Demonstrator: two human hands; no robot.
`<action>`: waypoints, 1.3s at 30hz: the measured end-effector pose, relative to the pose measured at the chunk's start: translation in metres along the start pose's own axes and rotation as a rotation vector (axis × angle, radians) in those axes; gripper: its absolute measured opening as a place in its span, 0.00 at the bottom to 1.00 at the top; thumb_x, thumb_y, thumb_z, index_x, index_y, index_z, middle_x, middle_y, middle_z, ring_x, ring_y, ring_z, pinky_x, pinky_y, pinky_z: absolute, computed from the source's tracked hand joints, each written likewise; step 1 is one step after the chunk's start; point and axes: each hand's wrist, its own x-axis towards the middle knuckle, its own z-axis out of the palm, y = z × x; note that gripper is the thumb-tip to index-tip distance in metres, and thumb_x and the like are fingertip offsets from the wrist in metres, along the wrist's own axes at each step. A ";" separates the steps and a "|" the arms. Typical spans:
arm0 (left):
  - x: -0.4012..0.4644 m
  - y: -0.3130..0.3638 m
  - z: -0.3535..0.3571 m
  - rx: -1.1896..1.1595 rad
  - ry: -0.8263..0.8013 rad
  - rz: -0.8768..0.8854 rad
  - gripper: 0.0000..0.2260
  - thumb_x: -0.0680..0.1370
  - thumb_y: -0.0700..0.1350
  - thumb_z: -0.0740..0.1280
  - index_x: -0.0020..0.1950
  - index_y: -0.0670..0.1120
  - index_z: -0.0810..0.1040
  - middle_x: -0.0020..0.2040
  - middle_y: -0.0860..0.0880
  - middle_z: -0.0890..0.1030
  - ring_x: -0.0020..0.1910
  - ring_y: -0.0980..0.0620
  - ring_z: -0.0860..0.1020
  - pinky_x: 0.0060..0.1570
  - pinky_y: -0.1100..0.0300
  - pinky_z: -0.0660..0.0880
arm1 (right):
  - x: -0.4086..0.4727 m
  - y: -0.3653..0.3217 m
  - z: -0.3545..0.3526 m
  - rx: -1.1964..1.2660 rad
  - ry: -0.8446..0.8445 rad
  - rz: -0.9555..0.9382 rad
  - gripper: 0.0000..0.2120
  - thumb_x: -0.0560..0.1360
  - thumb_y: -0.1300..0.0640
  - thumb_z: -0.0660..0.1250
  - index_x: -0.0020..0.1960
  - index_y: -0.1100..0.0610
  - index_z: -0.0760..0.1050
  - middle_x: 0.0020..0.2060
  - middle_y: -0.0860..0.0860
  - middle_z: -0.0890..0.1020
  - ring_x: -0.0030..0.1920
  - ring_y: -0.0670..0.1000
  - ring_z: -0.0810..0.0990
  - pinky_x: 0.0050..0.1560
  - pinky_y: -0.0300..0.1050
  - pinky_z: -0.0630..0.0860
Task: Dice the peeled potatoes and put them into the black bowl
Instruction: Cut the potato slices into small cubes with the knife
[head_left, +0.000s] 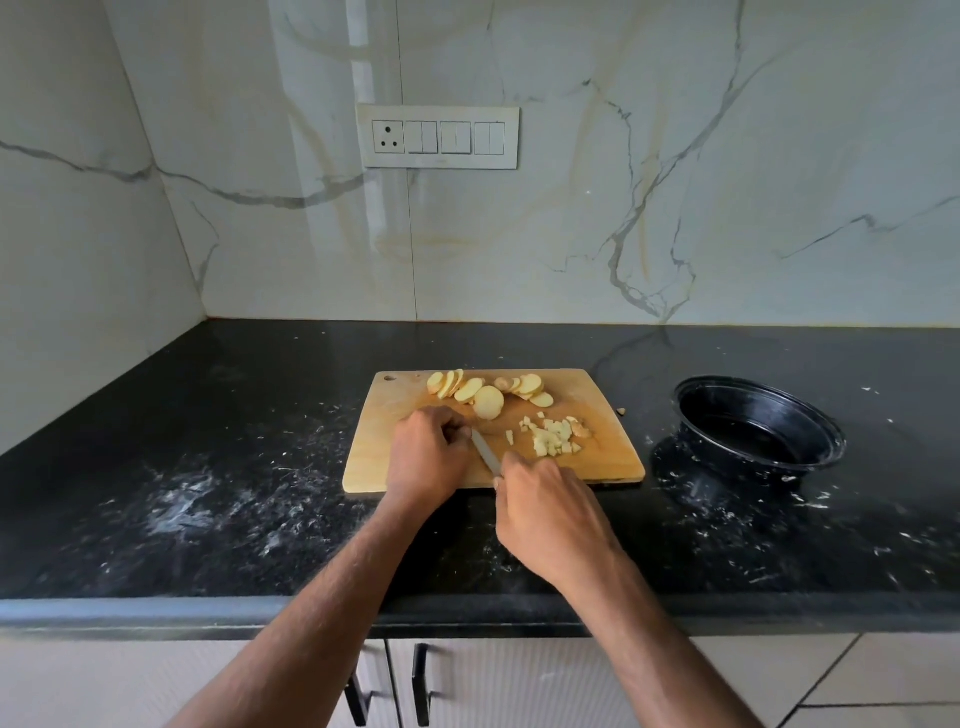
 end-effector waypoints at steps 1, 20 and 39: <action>0.000 0.000 0.000 0.000 0.000 -0.001 0.05 0.77 0.39 0.70 0.48 0.44 0.85 0.43 0.51 0.84 0.41 0.55 0.78 0.43 0.62 0.75 | 0.000 0.002 0.000 0.022 -0.008 -0.004 0.07 0.83 0.53 0.61 0.53 0.54 0.75 0.36 0.46 0.77 0.31 0.43 0.76 0.28 0.34 0.67; 0.023 0.006 0.008 0.115 -0.103 -0.050 0.17 0.76 0.44 0.73 0.66 0.50 0.80 0.59 0.48 0.81 0.53 0.50 0.79 0.56 0.56 0.79 | 0.003 0.024 -0.009 -0.042 0.284 0.187 0.07 0.76 0.53 0.70 0.52 0.53 0.79 0.35 0.50 0.83 0.33 0.53 0.82 0.33 0.44 0.75; 0.043 -0.002 0.010 -0.064 -0.021 0.012 0.10 0.74 0.38 0.75 0.48 0.52 0.79 0.52 0.51 0.79 0.45 0.57 0.75 0.41 0.74 0.69 | 0.001 0.028 -0.002 -0.017 0.115 0.092 0.09 0.76 0.45 0.64 0.50 0.49 0.78 0.36 0.46 0.81 0.36 0.50 0.80 0.37 0.45 0.78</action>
